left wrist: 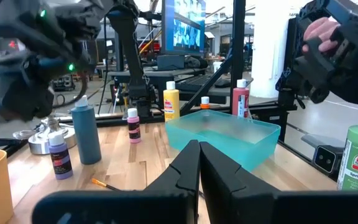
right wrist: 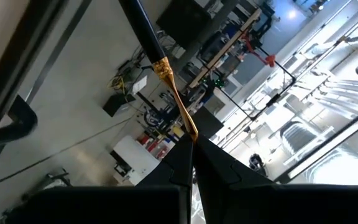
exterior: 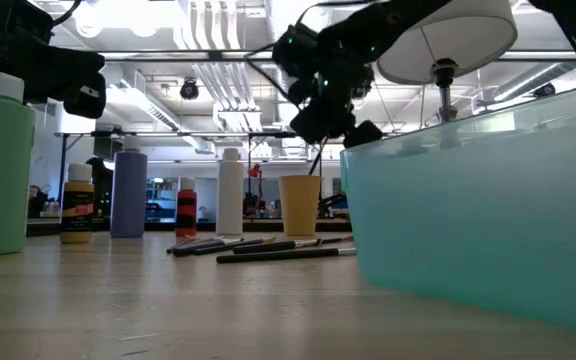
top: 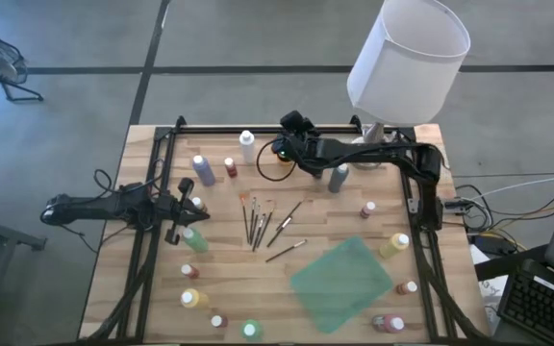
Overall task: Pick & Place Paint Supplies
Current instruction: Put the gold paintbrush into the yellow cup, then adjust the yellow cup
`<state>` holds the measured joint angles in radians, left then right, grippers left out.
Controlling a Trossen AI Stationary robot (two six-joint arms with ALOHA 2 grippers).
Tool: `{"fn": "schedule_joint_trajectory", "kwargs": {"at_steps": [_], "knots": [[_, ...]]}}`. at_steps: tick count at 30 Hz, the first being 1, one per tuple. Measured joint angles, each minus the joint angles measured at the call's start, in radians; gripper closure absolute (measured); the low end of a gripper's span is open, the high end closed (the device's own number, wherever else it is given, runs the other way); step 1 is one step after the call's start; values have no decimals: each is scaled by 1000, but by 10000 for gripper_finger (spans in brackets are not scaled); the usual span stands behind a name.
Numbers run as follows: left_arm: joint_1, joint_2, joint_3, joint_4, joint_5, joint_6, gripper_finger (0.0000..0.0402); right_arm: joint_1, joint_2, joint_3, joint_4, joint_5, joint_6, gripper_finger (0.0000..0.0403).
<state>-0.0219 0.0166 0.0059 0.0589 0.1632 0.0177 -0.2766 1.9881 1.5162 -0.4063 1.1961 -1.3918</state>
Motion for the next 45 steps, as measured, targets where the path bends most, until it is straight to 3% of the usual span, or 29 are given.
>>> {"fn": "schedule_joint_trajectory", "kwargs": {"at_steps": [26,33,39,45], "knots": [[0,0,0,0,0,0,388,9,45,0,-1,-126,32,389],[0,0,0,0,0,0,388,18,45,-1,-1,-130,56,327],[0,0,0,0,0,0,388,17,44,-1,-1,-65,62,264],[0,0,0,0,0,0,388,27,7,-2,0,-36,90,229]]}}
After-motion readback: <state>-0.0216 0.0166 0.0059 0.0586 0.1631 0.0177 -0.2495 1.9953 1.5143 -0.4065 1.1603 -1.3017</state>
